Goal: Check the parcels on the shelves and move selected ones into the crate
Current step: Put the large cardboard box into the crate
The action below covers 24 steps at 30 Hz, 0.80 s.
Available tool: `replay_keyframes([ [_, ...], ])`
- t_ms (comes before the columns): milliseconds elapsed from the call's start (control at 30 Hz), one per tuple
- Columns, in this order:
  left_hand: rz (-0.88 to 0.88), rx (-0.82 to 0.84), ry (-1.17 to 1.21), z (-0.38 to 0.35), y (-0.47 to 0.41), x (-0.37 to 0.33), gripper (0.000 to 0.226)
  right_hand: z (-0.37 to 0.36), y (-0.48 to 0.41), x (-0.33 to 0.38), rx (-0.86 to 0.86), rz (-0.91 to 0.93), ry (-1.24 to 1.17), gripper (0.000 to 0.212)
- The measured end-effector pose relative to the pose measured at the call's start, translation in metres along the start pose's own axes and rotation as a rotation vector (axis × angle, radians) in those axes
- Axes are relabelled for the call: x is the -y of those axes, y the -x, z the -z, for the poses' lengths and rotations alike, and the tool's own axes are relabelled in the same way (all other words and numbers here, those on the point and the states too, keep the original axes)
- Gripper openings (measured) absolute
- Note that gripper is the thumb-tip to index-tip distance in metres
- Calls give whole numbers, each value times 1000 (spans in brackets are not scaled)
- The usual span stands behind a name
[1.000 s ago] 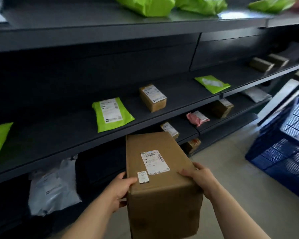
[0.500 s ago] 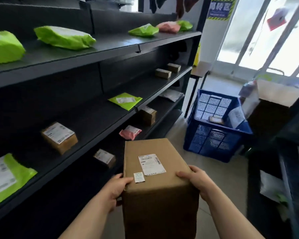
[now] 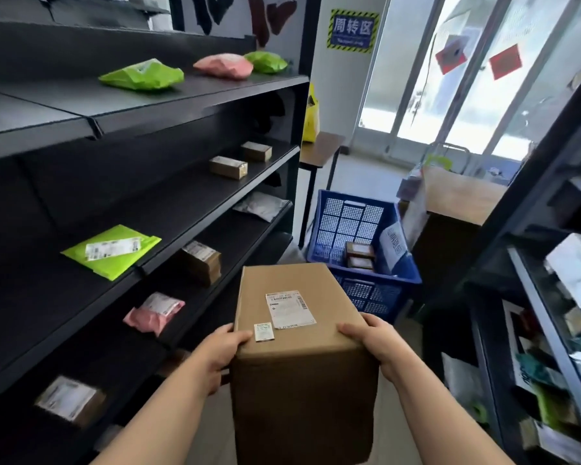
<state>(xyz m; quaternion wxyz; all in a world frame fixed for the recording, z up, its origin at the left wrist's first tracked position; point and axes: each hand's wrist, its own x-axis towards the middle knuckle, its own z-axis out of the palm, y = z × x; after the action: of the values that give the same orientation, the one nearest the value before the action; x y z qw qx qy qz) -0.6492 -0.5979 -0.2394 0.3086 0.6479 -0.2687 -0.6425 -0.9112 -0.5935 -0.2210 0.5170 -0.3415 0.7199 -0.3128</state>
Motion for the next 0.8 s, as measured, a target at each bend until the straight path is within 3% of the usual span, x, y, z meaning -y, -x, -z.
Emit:
replay_keyframes([
  [300,-57,107,-101,-80,-119,-107,46,57,-122,66,-92,39,-81,64],
  [600,-113,242,-202,-156,-239,-258,41,101,-252,160,-213,48,-224,65],
  [700,-142,285,-218,-187,-275,-301,44,118,-289,183,-272,100,-263,54],
  [800,-154,336,-223,-218,-305,-330,51,135,-327,194,-316,102,-298,59],
])
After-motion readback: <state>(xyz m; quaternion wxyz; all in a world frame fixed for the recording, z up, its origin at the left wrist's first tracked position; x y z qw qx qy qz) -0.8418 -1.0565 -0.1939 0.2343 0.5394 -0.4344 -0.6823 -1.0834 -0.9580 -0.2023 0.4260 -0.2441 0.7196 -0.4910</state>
